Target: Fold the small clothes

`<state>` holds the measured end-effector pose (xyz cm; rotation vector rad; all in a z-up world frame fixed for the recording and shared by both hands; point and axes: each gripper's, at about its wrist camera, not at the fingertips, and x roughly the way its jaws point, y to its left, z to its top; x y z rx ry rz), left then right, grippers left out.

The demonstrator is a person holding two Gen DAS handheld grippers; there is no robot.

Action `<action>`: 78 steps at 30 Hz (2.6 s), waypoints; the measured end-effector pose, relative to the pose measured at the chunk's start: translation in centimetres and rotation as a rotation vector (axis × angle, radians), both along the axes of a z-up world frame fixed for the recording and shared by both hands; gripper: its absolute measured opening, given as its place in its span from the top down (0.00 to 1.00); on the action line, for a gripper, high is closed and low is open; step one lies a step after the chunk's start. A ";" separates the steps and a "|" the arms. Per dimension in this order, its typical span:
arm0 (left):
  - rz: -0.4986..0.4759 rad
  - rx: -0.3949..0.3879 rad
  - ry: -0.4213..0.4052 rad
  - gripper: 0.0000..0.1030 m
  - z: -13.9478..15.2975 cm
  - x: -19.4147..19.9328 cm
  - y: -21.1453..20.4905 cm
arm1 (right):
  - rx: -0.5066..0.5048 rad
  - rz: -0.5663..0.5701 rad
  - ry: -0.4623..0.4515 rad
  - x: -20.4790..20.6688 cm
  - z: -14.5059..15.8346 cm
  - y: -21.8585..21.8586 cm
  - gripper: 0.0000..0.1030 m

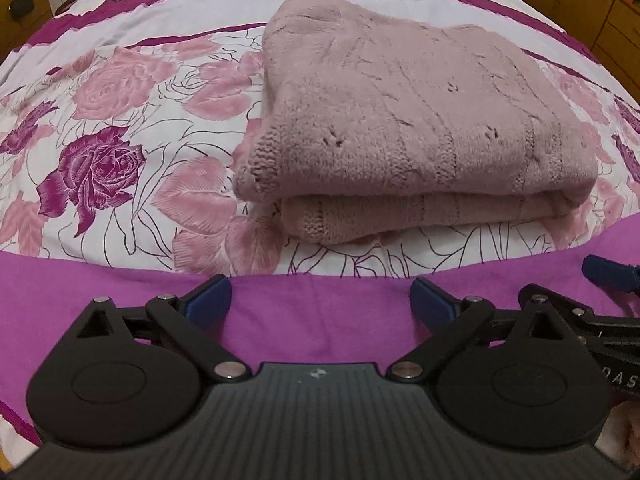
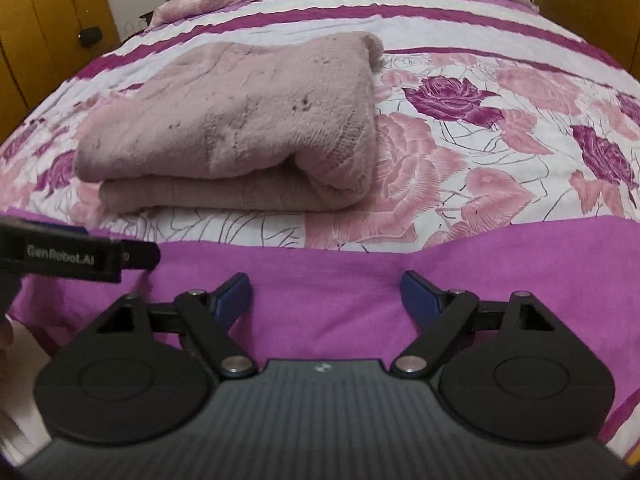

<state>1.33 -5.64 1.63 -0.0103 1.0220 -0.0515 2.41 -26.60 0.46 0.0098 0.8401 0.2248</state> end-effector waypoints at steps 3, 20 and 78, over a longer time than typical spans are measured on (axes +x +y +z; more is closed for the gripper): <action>-0.001 0.005 -0.003 0.01 -0.2 0.1 -0.1 | 0.003 -0.005 -0.006 0.0 -0.1 0.0 0.17; -0.011 0.031 -0.025 0.00 -0.5 -0.5 -0.9 | 0.033 -0.010 -0.028 -0.1 -0.6 -0.4 0.15; -0.011 0.044 -0.036 0.00 -0.6 -0.5 -0.8 | 0.063 -0.001 -0.060 -0.6 -1.1 -0.3 0.08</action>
